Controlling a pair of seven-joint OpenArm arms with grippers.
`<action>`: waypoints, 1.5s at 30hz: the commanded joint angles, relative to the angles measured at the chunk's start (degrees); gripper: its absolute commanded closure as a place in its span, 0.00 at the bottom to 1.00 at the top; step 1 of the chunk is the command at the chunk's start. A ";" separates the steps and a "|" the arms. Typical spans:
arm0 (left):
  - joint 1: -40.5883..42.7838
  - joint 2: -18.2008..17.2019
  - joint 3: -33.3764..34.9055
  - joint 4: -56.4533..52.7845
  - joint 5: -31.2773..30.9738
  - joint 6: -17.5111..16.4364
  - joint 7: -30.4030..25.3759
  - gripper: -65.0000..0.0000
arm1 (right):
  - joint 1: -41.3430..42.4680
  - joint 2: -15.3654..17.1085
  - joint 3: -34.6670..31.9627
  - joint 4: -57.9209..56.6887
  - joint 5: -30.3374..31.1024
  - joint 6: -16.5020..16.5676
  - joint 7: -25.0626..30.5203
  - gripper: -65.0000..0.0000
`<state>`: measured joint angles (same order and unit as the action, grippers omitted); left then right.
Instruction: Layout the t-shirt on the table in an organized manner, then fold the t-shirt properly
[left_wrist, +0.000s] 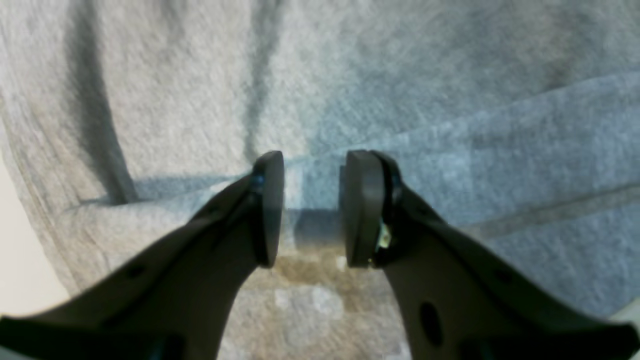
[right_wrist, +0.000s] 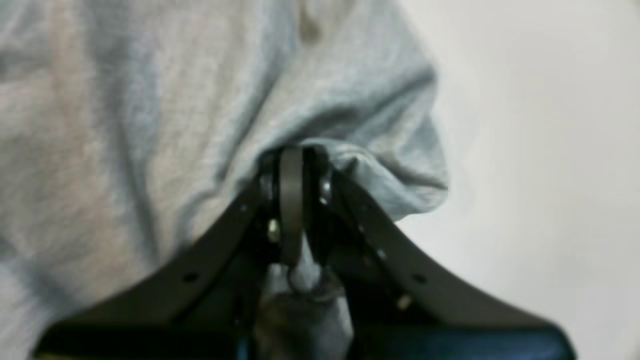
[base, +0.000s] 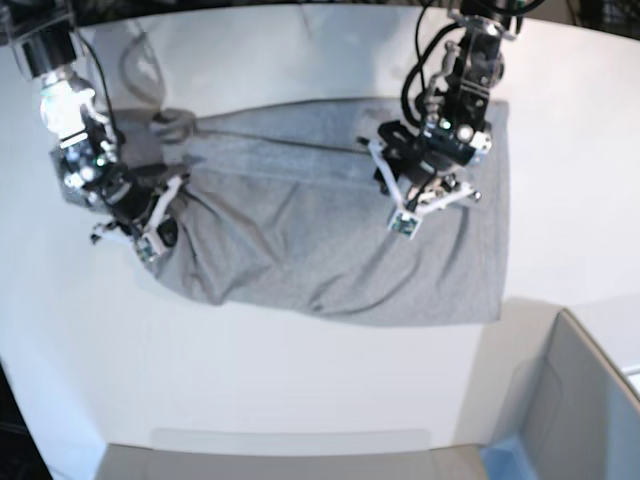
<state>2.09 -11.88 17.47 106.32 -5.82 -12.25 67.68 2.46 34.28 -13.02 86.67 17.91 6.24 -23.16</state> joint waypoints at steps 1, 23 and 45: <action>-0.72 -0.03 -0.02 0.89 -0.02 0.07 -0.65 0.67 | -0.31 1.72 0.66 4.10 -0.20 0.22 1.58 1.00; 0.42 1.11 -0.02 0.89 -0.11 -0.10 -0.56 0.67 | -17.36 -8.92 -2.24 27.13 -44.77 5.76 9.22 1.00; 0.51 1.20 0.06 0.53 -0.11 -0.10 -0.65 0.67 | -12.09 -20.44 9.63 28.36 -22.18 7.17 4.83 0.46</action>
<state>3.18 -10.70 17.58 106.19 -6.00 -12.43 67.70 -10.35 13.32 -3.36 113.95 -2.98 14.41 -20.12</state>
